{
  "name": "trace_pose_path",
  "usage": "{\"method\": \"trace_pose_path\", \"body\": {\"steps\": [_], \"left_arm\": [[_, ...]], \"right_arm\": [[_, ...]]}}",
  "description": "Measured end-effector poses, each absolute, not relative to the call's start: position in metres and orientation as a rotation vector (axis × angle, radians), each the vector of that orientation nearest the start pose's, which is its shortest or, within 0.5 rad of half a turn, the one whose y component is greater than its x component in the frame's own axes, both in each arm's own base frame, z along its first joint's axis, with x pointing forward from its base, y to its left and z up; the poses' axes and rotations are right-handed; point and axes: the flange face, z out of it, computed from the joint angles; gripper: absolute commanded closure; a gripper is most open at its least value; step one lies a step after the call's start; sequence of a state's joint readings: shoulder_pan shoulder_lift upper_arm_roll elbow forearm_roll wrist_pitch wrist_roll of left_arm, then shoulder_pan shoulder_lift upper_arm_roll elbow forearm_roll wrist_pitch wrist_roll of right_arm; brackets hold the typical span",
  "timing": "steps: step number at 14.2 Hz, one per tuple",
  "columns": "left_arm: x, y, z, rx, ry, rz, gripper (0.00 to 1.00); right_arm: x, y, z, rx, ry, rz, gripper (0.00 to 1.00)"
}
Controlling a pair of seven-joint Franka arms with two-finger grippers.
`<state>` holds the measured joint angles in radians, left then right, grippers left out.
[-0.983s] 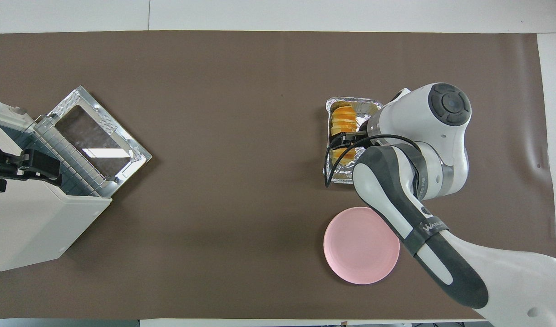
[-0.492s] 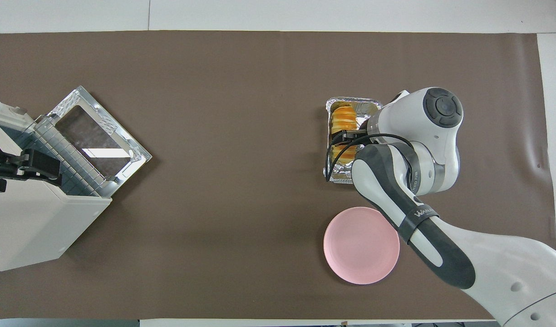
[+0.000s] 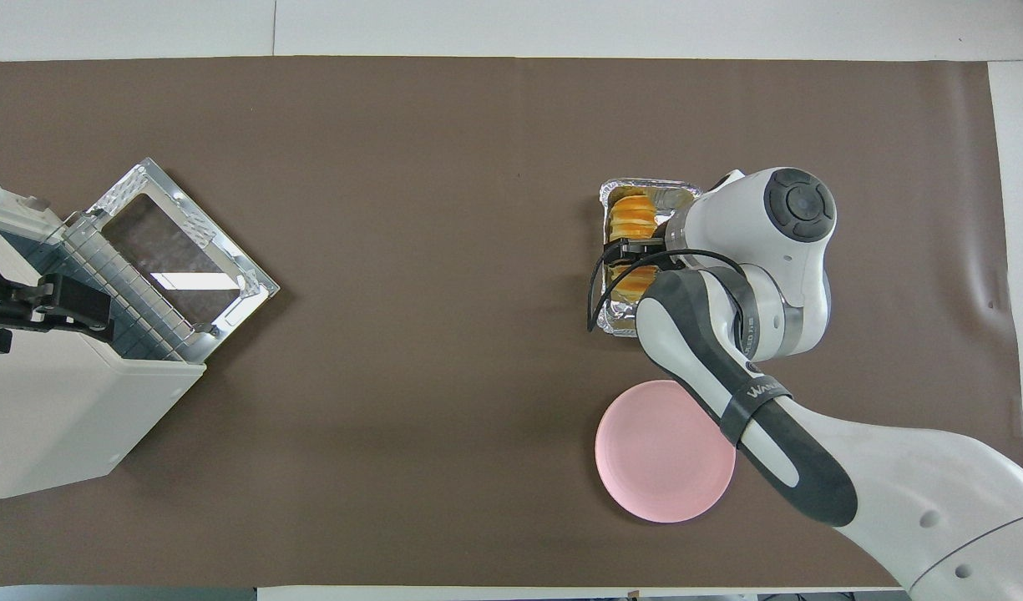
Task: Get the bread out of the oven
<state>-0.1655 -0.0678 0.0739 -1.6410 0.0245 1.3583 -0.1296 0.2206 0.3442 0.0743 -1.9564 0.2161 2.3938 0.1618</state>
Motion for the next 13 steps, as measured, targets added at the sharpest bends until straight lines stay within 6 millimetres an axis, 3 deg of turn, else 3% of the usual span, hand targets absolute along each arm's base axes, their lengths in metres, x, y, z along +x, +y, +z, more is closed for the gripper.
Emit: {"method": "trace_pose_path", "body": {"steps": [2, 3, 4, 10, 11, 13], "left_arm": [[0.507, -0.042, 0.612, -3.081, -0.062, 0.327, 0.00], [0.507, -0.042, 0.612, -3.081, -0.062, 0.327, 0.00], [0.507, -0.042, 0.612, -3.081, -0.062, 0.327, 0.00], [0.507, -0.042, 0.612, -3.081, -0.062, 0.327, 0.00], [0.507, -0.042, 0.612, -3.081, -0.062, 0.327, 0.00], [0.507, -0.042, 0.612, -3.081, -0.062, 0.327, 0.00]], "right_arm": [[0.595, 0.183, 0.307, -2.946, 0.034, -0.072, 0.71], [0.594, 0.183, 0.306, -2.946, 0.033, -0.071, 0.88], [0.594, 0.183, 0.305, -2.947, 0.034, -0.069, 1.00], [0.592, 0.177, 0.315, -2.952, 0.036, -0.009, 1.00], [0.589, 0.178, 0.327, -2.953, 0.027, 0.017, 1.00], [0.580, 0.180, 0.373, -2.950, -0.010, 0.065, 1.00]]}}
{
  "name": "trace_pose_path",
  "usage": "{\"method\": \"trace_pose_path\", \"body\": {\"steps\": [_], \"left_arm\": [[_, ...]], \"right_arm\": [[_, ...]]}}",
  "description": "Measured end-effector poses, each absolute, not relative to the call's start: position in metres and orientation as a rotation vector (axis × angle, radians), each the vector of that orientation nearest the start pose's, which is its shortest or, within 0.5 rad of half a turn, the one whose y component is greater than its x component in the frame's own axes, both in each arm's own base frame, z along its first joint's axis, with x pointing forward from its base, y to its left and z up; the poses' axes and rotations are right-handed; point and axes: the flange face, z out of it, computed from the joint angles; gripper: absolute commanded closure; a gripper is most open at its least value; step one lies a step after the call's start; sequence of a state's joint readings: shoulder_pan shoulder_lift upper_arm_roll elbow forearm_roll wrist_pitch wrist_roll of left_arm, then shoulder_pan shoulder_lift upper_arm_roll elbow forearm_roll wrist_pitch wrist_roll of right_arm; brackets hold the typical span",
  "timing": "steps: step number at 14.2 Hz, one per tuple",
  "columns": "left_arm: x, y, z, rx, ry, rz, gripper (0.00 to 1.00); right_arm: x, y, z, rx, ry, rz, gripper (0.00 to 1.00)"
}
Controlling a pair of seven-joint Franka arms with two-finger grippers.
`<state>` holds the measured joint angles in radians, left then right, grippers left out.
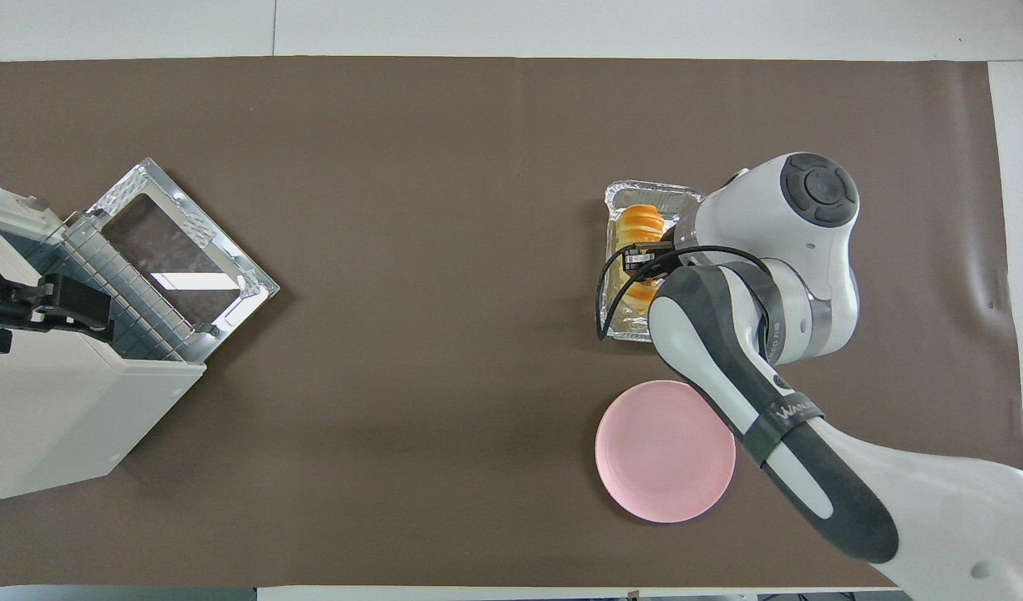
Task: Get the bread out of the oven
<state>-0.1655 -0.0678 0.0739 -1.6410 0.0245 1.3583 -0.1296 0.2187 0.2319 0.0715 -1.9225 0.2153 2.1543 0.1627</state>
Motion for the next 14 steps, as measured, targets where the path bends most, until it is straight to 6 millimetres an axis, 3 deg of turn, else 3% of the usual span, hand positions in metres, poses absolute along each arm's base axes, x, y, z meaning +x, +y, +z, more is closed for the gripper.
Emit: {"method": "trace_pose_path", "body": {"steps": [2, 4, 6, 9, 14], "left_arm": [[0.507, -0.042, 0.612, -3.081, -0.062, 0.327, 0.00], [0.507, -0.042, 0.612, -3.081, -0.062, 0.327, 0.00], [0.507, -0.042, 0.612, -3.081, -0.062, 0.327, 0.00], [0.507, -0.042, 0.612, -3.081, -0.062, 0.327, 0.00], [0.507, -0.042, 0.612, -3.081, -0.062, 0.327, 0.00]], "right_arm": [[0.561, 0.178, 0.424, -2.949, -0.041, 0.116, 1.00], [0.529, 0.174, 0.450, -2.960, -0.048, 0.249, 1.00], [0.491, 0.169, 0.438, -2.975, -0.047, 0.369, 1.00], [0.436, 0.167, 0.400, -2.995, -0.069, 0.492, 1.00], [0.390, 0.167, 0.358, -3.021, -0.091, 0.427, 1.00]]}}
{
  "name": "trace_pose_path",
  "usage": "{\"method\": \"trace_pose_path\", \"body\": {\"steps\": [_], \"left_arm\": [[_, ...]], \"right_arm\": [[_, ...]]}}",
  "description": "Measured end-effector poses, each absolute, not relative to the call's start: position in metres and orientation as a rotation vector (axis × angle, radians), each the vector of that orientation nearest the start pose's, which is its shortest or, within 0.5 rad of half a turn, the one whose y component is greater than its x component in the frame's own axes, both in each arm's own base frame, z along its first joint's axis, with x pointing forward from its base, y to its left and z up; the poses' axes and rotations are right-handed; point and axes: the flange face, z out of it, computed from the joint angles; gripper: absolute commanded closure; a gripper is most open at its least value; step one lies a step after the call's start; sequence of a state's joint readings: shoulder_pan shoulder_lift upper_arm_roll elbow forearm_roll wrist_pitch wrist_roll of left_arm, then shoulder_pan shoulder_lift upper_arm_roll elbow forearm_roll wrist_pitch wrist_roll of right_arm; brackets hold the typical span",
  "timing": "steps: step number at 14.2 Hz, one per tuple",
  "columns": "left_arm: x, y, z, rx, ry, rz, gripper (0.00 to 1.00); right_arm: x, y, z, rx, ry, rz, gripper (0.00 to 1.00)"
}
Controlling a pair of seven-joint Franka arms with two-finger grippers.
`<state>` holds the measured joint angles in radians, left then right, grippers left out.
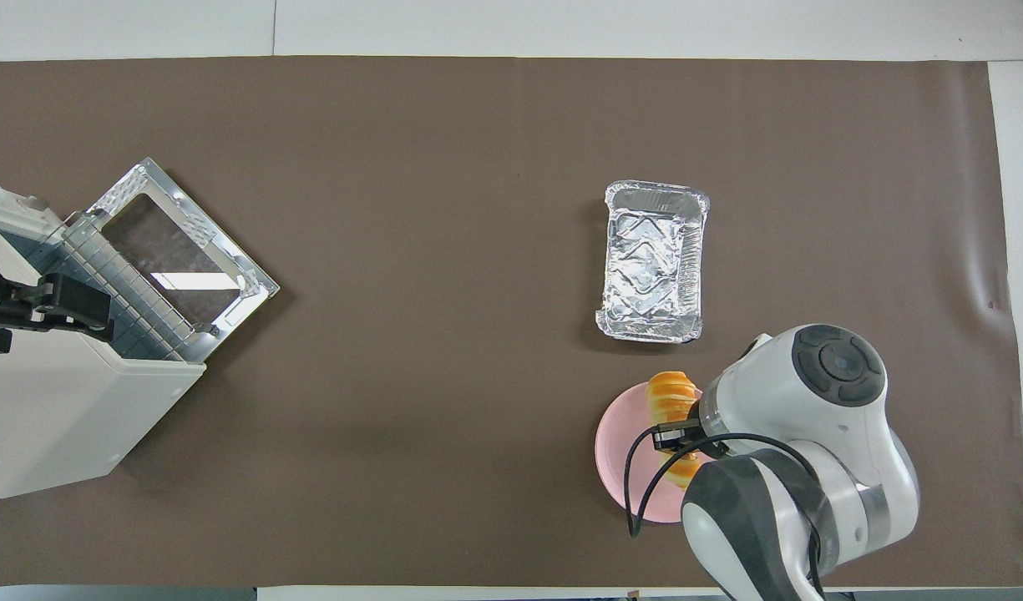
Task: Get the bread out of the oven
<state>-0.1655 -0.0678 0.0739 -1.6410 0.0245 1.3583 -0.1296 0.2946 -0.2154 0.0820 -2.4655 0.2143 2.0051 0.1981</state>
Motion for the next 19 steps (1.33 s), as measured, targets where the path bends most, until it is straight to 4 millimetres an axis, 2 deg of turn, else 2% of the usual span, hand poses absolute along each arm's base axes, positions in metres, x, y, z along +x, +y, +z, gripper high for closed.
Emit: {"method": "trace_pose_path", "body": {"steps": [5, 8, 9, 10, 11, 12, 13, 19], "left_arm": [[0.507, -0.042, 0.612, -3.081, -0.062, 0.327, 0.00], [0.507, -0.042, 0.612, -3.081, -0.062, 0.327, 0.00], [0.507, -0.042, 0.612, -3.081, -0.062, 0.327, 0.00], [0.507, -0.042, 0.612, -3.081, -0.062, 0.327, 0.00], [0.507, -0.042, 0.612, -3.081, -0.062, 0.327, 0.00], [0.507, -0.042, 0.612, -3.081, -0.062, 0.327, 0.00], [0.507, -0.042, 0.612, -3.081, -0.062, 0.327, 0.00], [0.507, -0.042, 0.612, -3.081, -0.062, 0.327, 0.00]], "right_arm": [[0.367, 0.183, 0.331, -3.040, -0.119, 0.371, 1.00], [0.357, 0.178, 0.314, -3.049, -0.107, 0.358, 0.99], [0.355, 0.177, 0.311, -3.050, -0.105, 0.358, 0.88], [0.354, 0.177, 0.310, -3.050, -0.104, 0.357, 0.88], [0.354, 0.177, 0.310, -3.050, -0.104, 0.356, 0.84], [0.354, 0.176, 0.310, -3.050, -0.104, 0.355, 0.37], [0.354, 0.176, 0.310, -3.050, -0.104, 0.355, 0.00], [0.353, 0.176, 0.311, -3.053, -0.079, 0.363, 0.00]]}}
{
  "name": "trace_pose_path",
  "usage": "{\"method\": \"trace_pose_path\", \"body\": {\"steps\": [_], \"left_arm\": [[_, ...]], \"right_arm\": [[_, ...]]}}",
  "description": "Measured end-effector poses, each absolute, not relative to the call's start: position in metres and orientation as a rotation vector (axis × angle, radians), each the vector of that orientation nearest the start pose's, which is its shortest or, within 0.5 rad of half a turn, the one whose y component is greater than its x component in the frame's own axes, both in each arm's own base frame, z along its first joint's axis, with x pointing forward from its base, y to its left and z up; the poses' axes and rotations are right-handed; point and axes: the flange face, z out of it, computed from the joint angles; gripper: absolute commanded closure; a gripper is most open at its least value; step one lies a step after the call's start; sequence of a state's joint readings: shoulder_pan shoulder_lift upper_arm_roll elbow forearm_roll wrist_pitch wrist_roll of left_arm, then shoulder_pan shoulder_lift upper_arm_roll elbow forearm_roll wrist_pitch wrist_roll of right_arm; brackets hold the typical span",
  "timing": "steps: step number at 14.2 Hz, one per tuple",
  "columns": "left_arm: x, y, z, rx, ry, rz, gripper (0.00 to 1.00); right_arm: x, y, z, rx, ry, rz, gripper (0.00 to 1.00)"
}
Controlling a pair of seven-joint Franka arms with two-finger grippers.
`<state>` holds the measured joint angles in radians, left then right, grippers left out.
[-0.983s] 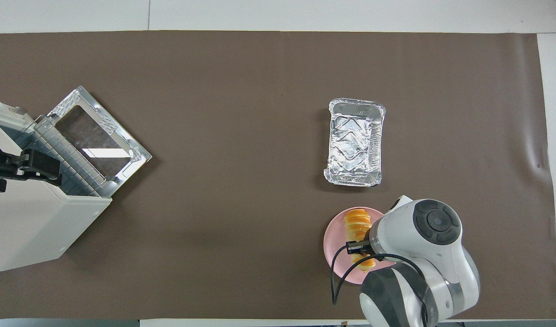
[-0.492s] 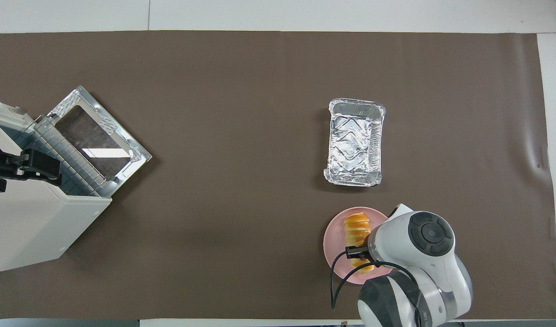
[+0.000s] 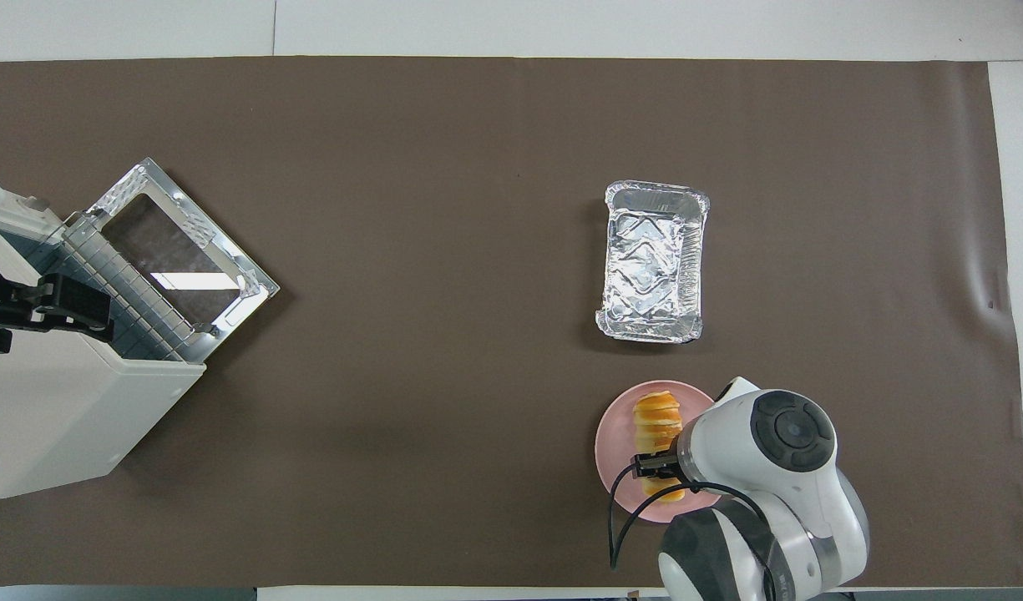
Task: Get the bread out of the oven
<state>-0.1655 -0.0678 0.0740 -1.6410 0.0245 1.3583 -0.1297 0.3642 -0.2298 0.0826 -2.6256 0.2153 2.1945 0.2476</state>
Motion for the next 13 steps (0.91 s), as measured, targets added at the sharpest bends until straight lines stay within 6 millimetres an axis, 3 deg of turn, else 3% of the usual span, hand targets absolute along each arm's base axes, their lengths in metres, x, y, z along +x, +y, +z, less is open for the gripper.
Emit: {"method": "trace_pose_path", "body": {"steps": [2, 4, 6, 9, 13], "left_arm": [[0.507, -0.042, 0.612, -3.081, -0.062, 0.327, 0.00], [0.507, -0.042, 0.612, -3.081, -0.062, 0.327, 0.00], [0.507, -0.042, 0.612, -3.081, -0.062, 0.327, 0.00], [0.507, -0.042, 0.612, -3.081, -0.062, 0.327, 0.00], [0.507, -0.042, 0.612, -3.081, -0.062, 0.327, 0.00]], "right_arm": [[0.364, 0.184, 0.336, -3.047, -0.048, 0.363, 0.00], [0.384, 0.193, 0.384, -3.030, -0.042, 0.333, 0.00], [0.409, 0.189, 0.435, -3.006, -0.019, 0.235, 0.00], [0.452, 0.151, 0.497, -3.000, -0.003, 0.033, 0.00], [0.502, 0.096, 0.542, -3.102, -0.088, -0.120, 0.00]]}}
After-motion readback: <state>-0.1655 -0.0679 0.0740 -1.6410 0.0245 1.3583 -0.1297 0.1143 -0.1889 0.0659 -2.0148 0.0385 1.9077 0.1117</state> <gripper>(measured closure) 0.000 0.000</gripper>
